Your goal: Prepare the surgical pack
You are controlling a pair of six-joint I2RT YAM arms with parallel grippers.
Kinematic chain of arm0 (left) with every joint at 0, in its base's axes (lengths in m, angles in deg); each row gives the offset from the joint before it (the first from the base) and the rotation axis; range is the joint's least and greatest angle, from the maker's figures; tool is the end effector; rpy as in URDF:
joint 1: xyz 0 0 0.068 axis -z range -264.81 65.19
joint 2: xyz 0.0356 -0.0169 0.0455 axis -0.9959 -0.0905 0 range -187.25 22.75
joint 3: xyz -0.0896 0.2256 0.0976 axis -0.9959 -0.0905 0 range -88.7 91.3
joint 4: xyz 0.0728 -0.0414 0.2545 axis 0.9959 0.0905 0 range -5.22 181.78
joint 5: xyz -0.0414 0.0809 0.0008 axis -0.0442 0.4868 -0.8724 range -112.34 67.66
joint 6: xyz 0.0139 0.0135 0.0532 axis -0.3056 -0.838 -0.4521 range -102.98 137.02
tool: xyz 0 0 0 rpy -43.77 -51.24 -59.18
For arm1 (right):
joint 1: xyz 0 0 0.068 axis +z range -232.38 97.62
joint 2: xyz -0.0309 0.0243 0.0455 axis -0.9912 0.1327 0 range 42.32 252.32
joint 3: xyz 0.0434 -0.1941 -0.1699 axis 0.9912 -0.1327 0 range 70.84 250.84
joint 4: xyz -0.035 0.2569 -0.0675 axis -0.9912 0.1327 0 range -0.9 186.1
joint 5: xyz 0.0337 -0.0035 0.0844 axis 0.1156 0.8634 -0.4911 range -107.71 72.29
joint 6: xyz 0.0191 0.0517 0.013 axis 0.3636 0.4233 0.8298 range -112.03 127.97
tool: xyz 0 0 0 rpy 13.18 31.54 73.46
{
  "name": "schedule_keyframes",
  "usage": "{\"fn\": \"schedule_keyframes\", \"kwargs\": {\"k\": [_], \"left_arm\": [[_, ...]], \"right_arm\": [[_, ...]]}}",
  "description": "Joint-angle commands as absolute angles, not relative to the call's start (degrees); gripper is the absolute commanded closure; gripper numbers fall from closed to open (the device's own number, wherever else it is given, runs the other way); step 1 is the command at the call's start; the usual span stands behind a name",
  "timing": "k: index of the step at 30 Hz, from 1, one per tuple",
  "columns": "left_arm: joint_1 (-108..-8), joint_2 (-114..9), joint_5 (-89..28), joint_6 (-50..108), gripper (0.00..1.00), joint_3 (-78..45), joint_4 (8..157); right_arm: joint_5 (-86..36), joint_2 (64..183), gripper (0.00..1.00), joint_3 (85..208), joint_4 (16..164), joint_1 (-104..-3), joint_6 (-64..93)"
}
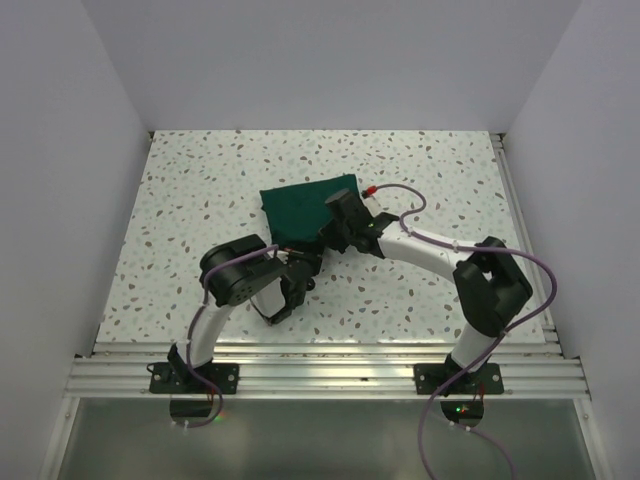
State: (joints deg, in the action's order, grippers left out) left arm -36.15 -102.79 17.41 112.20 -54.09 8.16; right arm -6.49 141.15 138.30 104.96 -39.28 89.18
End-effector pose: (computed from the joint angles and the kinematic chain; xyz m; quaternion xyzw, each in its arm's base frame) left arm 0.2329 -0.2265 0.0403 -0.4849 0.5998 -0.4652 0.4343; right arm 0.2841 0.2552 0.2003 0.3363 0.8642 0.2784 0.2500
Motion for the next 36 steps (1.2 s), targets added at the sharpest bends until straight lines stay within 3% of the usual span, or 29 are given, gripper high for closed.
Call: {"fn": "schedule_keyframes", "kwargs": {"k": [1, 18, 31, 36], "left_arm": [[-39.3, -103.9, 23.4, 108.9, 1.00, -53.5, 5.7], [-39.8, -101.8, 22.7, 102.5, 1.00, -56.2, 0.4], [-33.0, -92.0, 23.8, 101.2, 1.00, -69.4, 0.8], [-30.2, -85.2, 21.8, 98.7, 0.96, -76.9, 2.1]], "right_arm": [[-7.5, 138.9, 1.00, 137.2, 109.8, -37.9, 88.5], [-6.3, 138.4, 1.00, 135.3, 109.2, -38.0, 87.4], [-7.3, 140.6, 0.98, 138.1, 108.8, -38.9, 86.6], [-7.8, 141.3, 0.98, 137.6, 107.9, -38.9, 86.6]]}}
